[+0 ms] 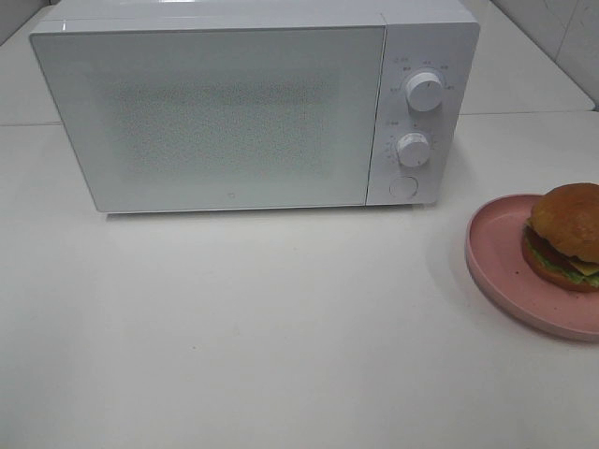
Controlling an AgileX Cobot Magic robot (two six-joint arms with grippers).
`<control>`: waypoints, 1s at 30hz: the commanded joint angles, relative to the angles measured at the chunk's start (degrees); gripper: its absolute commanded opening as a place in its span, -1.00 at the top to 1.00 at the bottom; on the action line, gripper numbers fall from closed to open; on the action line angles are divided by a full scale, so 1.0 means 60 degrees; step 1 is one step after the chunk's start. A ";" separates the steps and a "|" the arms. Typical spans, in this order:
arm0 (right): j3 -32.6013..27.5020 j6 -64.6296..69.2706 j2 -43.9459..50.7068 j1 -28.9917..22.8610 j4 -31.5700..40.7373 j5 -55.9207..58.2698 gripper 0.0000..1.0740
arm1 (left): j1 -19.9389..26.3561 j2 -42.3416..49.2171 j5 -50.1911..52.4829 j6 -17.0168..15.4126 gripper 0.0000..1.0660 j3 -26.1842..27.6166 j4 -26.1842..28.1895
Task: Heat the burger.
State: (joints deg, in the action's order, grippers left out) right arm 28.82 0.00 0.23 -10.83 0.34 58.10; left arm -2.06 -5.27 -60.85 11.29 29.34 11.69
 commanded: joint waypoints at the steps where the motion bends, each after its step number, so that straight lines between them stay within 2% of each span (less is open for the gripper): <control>1: -0.0019 0.0000 0.0258 0.0038 -0.0057 -0.0115 -0.14 | 0.0048 0.0067 0.0134 0.0038 0.99 -0.0029 -0.0076; 22: -0.0019 0.0000 0.0248 0.0134 -0.0057 -0.0124 -0.14 | 0.0048 0.0277 0.0134 0.0038 0.99 -0.0029 -0.0076; 27: -0.0019 0.0000 0.0220 0.1308 0.0029 -0.0124 -0.14 | 0.0392 0.0745 0.0134 0.0038 0.99 -0.0029 0.0019; 30: -0.0019 0.0000 0.0229 0.1566 0.0019 -0.0124 -0.14 | 0.0535 0.0917 0.0134 0.0038 0.99 -0.0029 0.0010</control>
State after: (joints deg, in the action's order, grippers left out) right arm 28.82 0.00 0.23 -2.12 0.34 58.10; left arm 0.97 -0.29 -60.73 11.34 29.34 11.34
